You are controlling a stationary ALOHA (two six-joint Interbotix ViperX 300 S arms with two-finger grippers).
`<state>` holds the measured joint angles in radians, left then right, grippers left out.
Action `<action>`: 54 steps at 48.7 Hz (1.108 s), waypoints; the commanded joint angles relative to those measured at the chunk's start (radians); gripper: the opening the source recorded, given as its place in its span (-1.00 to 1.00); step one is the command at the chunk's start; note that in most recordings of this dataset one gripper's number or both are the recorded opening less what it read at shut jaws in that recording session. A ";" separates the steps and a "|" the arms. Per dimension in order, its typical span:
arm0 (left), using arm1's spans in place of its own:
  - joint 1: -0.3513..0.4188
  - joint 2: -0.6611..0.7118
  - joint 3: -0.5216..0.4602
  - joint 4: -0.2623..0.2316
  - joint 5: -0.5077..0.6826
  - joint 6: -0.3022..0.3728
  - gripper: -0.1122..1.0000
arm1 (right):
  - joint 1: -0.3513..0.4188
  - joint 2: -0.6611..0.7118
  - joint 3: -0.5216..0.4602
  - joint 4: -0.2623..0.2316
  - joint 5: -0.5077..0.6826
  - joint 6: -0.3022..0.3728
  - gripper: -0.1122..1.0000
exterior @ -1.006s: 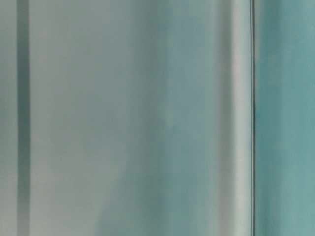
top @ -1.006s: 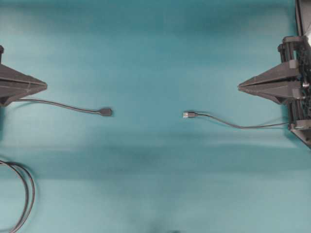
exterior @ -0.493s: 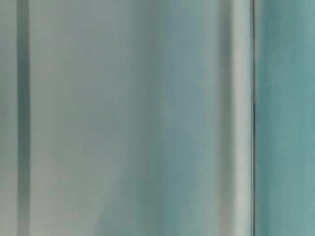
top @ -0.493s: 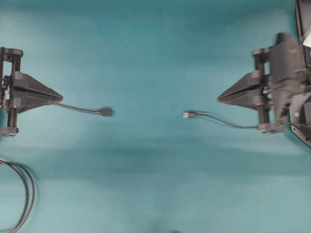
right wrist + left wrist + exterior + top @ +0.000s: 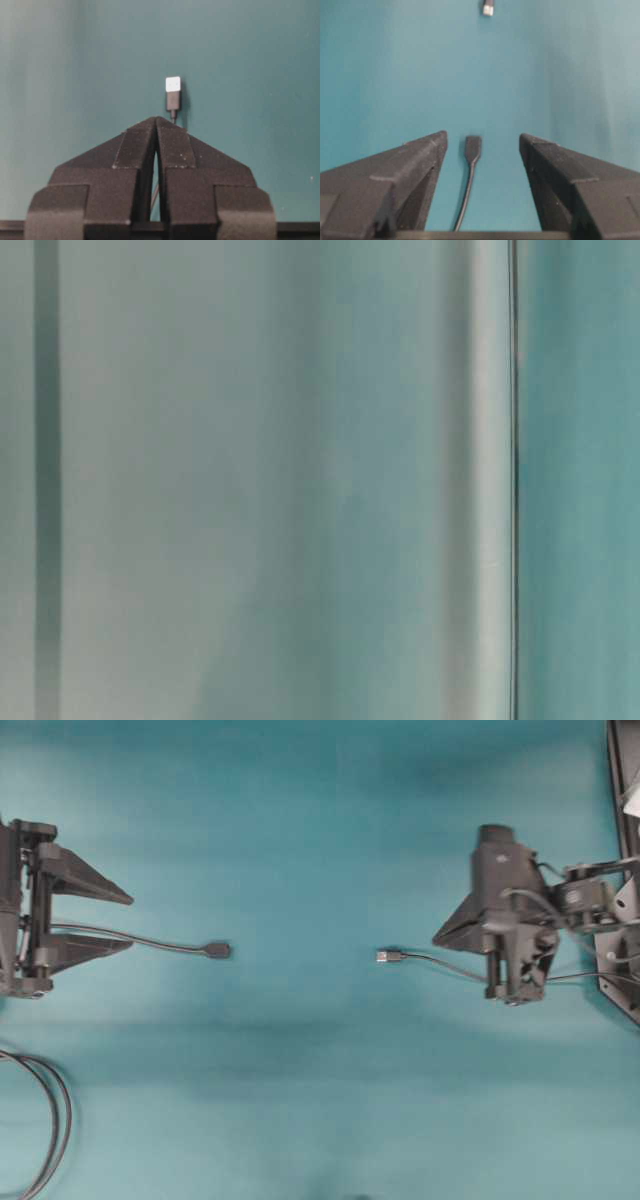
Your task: Insert the USB using both arms.
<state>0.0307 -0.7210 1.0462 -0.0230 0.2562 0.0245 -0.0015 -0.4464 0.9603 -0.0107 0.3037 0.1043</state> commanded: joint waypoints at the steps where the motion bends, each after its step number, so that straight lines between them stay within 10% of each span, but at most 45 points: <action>1: 0.009 0.025 -0.014 0.003 -0.011 0.026 0.56 | -0.002 0.046 -0.044 -0.009 0.000 -0.002 -0.79; 8: 0.021 0.048 -0.014 0.003 -0.014 0.040 0.70 | -0.002 0.112 -0.069 -0.044 -0.002 -0.002 -0.64; 21: 0.026 0.054 0.002 0.003 -0.046 0.044 0.75 | -0.012 0.181 -0.086 -0.055 0.000 0.000 0.38; 54: 0.028 0.219 0.009 0.003 -0.087 0.143 0.74 | -0.015 0.387 -0.141 -0.055 -0.006 -0.002 0.17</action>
<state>0.0552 -0.5154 1.0661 -0.0215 0.1825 0.1503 -0.0138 -0.0598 0.8452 -0.0629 0.3053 0.1012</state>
